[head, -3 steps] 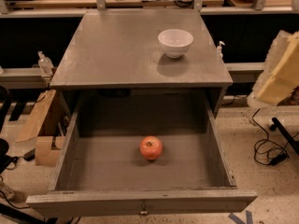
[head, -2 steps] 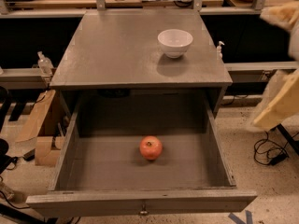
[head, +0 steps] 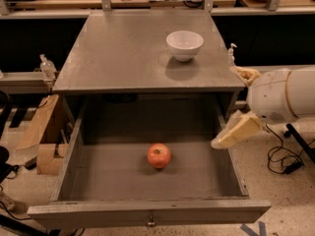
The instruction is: Pick apple from top drawer and place on counter
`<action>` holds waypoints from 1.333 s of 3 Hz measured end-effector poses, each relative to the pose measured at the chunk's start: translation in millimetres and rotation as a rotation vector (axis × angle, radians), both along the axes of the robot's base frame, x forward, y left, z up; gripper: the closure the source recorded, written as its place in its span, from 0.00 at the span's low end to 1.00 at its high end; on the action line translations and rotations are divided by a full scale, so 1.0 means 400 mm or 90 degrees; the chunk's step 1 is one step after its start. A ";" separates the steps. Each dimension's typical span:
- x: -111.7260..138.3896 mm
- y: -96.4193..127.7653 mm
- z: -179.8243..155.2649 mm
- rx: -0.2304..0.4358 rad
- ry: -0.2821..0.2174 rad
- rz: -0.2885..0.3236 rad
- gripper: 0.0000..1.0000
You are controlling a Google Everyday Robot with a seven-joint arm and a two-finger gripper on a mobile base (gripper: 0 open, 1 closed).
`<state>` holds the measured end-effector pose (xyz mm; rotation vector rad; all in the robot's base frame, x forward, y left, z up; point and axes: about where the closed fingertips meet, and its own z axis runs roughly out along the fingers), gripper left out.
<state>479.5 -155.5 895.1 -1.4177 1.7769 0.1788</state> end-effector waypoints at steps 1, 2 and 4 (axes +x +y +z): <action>0.043 0.042 -0.053 0.048 0.025 0.019 0.00; 0.046 0.043 -0.062 0.052 0.030 0.020 0.00; 0.077 0.108 -0.298 0.074 0.090 0.042 0.00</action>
Offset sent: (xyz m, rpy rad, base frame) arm 0.0152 0.0150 -0.0187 0.0671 0.0340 0.0268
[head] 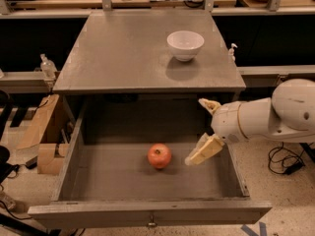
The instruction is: Pick apple from top drawer and place on counter
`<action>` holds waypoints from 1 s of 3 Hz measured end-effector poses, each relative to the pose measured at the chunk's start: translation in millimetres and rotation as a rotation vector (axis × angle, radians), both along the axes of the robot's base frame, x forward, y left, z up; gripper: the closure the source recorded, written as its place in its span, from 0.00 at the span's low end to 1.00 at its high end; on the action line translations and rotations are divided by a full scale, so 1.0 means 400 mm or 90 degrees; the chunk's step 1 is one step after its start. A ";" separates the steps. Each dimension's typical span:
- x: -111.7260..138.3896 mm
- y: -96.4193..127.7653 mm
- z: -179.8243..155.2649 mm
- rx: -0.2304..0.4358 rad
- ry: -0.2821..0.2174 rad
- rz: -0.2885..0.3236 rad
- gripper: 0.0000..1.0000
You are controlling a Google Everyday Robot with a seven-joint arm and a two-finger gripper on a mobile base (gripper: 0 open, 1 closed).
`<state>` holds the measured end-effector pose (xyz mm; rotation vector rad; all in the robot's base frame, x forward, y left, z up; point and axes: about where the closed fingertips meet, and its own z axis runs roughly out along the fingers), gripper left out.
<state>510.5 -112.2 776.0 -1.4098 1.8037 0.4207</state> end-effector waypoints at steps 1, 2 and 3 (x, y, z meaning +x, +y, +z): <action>0.002 0.036 -0.150 0.005 0.026 0.009 0.00; -0.005 0.082 -0.270 0.006 0.050 0.026 0.00; 0.004 0.121 -0.351 0.005 0.065 0.041 0.00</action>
Offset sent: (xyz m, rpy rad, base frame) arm -0.0048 0.0526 -0.1678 0.0127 0.1265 0.0687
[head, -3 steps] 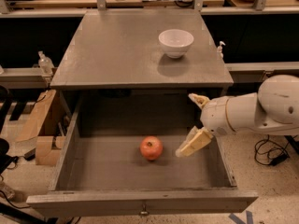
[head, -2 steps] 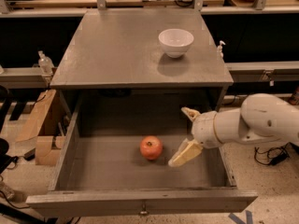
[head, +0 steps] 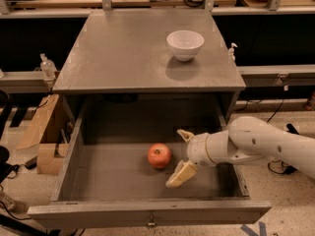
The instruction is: Pick apple from top drawer and place on counter
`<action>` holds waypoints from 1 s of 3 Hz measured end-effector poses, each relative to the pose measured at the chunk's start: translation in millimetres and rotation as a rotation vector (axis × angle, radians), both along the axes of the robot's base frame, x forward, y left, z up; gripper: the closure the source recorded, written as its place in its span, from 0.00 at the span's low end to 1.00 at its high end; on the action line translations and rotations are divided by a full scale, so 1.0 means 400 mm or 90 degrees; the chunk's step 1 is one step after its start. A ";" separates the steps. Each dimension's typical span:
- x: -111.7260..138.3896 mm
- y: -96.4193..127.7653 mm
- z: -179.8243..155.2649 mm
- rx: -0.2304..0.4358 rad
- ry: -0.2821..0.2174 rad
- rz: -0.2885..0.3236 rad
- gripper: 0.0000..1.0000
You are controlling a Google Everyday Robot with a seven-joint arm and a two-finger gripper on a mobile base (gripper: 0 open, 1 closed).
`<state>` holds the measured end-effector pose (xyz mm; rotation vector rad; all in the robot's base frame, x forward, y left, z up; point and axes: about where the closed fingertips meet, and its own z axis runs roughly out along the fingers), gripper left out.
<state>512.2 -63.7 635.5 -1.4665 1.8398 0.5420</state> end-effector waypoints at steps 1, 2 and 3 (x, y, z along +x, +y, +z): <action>0.010 0.037 -0.049 0.001 0.012 0.019 0.00; 0.019 0.073 -0.069 0.010 0.019 0.036 0.17; 0.023 0.109 -0.056 0.011 0.020 0.052 0.40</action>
Offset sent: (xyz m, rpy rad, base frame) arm 0.0129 0.0429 -0.0356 0.0327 0.0405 0.0845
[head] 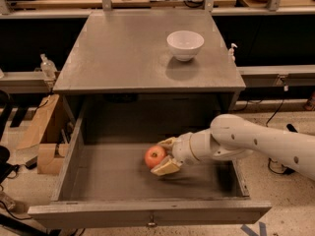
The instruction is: Pick apple from top drawer and place on counter
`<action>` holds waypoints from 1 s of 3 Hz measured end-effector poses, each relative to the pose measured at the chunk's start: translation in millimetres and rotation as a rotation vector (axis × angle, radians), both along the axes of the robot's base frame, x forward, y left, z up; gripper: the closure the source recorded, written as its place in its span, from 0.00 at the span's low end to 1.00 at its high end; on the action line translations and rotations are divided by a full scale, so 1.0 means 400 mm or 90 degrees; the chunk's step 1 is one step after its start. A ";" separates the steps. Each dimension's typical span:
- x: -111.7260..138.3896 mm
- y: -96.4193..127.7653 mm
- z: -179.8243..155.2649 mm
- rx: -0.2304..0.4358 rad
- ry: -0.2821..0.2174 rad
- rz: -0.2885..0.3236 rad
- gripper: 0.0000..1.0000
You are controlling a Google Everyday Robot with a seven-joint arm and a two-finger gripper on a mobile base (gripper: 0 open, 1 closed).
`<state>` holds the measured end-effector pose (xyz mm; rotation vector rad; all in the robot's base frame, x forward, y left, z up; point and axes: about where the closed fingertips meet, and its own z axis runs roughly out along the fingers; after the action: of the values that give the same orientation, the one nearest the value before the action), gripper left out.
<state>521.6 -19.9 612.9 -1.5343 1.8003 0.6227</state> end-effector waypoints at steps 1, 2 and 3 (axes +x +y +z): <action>0.004 0.042 0.037 -0.003 -0.004 0.014 0.65; 0.003 0.084 0.119 -0.012 -0.011 0.026 0.88; 0.015 0.141 0.276 -0.006 -0.025 0.022 1.00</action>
Offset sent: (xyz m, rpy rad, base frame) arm 0.0042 0.0529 0.1052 -0.0446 -0.0507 0.0525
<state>527.6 36.4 723.3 -1.5762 1.7535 0.5961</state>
